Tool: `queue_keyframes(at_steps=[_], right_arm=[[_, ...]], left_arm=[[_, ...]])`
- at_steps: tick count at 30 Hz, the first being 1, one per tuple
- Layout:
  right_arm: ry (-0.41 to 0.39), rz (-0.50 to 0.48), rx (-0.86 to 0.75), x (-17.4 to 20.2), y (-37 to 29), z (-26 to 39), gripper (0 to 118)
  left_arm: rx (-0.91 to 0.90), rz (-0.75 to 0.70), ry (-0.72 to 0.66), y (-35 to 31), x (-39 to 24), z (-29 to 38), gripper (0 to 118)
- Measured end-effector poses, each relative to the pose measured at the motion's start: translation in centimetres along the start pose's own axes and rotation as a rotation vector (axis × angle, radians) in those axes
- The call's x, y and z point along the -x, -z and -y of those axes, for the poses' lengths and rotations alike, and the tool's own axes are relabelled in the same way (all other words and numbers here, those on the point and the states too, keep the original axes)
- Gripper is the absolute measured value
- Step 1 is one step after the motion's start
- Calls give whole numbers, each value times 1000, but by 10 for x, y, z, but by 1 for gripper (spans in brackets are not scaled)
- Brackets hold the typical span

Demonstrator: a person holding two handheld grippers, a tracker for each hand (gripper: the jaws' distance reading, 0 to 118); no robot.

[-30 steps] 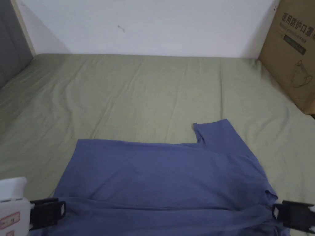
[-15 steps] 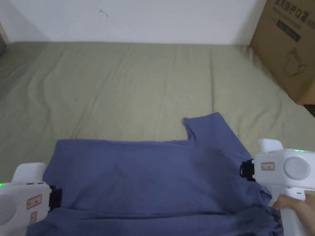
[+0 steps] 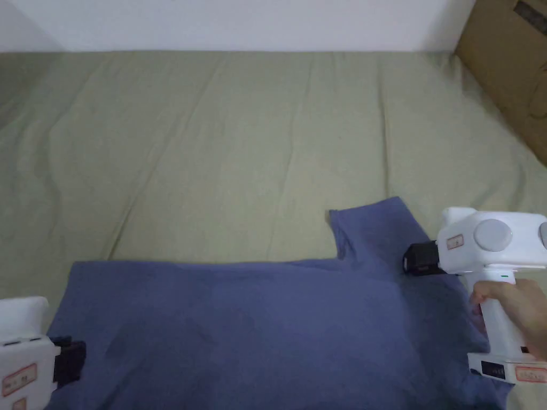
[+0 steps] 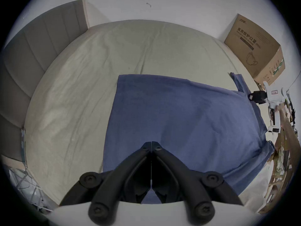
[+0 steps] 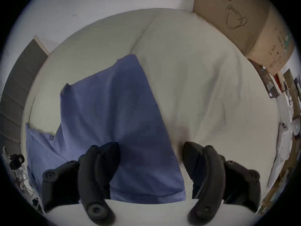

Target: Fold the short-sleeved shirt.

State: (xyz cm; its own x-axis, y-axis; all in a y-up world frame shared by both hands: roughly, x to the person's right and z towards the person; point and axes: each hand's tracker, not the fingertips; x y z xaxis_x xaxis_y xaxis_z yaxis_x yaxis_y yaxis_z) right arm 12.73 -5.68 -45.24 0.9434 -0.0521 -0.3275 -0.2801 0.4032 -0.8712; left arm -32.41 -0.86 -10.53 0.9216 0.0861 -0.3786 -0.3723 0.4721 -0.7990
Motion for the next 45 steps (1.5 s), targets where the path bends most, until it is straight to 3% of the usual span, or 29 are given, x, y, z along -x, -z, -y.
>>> queue_keyframes(at_steps=[1, 2, 3, 4, 5, 7, 12, 13, 14, 15, 16, 17, 18, 20, 25, 26, 27, 28, 29, 30, 32, 33, 34, 45], right_arm=[[-4, 6, -34, 4, -7, 2, 79], [-30, 14, -64, 9, -10, 5, 65], [-65, 4, -76, 12, -14, 7, 45], [-59, -35, -75, 13, -15, 8, 6], [-28, -61, -72, 16, -15, 8, 0], [-66, -10, -77, 24, -14, 9, 0], [-47, -24, -81, 25, -19, 7, 0], [-44, -24, -84, 23, -20, 6, 0], [-42, -28, -85, 21, -20, 6, 0], [-38, -32, -81, 20, -19, 5, 0], [-35, -34, -78, 19, -19, 5, 0], [-34, -36, -79, 19, -19, 6, 0], [-33, -36, -80, 18, -20, 5, 0], [-30, -38, -79, 19, -20, 5, 0], [-61, -25, -71, 24, -17, 4, 0], [-60, -23, -70, 24, -16, 4, 0], [-57, -24, -67, 24, -16, 5, 0], [-52, -28, -68, 24, -16, 5, 0], [-47, -31, -67, 24, -16, 6, 0], [-37, -39, -65, 22, -18, 6, 0], [-22, -51, -75, 20, -26, 6, 0], [-19, -53, -86, 19, -33, 6, 0], [-17, -62, -94, 18, -39, 5, 0], [-66, -94, -249, 18, -158, 39, 0]], left_arm=[[5, -3, -1, 0, 1, 0, 0], [6, -2, 0, 0, 2, 0, 0], [8, -1, 1, 1, 3, 1, 0], [9, -1, 1, 0, 4, 1, 0], [9, -3, 0, 1, 5, 1, 0], [8, -10, -12, 1, 9, 0, 0], [-23, 2, -62, 1, 22, -11, 0], [-19, 5, -64, 5, 25, -17, 6], [-4, 1, -66, 9, 28, -24, 22], [-16, -28, -73, 12, 29, -32, 46], [-31, -32, -66, 17, 31, -41, 86], [-36, -32, -61, 24, 33, -49, 111], [-34, -37, -63, 33, 35, -62, 118], [-49, -41, -79, 44, 38, -82, 110], [-26, -46, -97, 87, 36, -121, 108], [-4, -40, -102, 98, 36, -124, 100], [36, -31, -99, 113, 37, -124, 75], [69, -22, -108, 121, 35, -123, 59], [113, -36, -103, 133, 33, -117, 58], [29, -130, -50, 127, 32, -110, 57], [-22, -82, -74, 105, 25, -105, 44], [-6, -81, -64, 101, 25, -104, 20], [24, -52, -56, 100, 27, -104, 5], [-140, 10, -26, -43, 26, -74, 5]])
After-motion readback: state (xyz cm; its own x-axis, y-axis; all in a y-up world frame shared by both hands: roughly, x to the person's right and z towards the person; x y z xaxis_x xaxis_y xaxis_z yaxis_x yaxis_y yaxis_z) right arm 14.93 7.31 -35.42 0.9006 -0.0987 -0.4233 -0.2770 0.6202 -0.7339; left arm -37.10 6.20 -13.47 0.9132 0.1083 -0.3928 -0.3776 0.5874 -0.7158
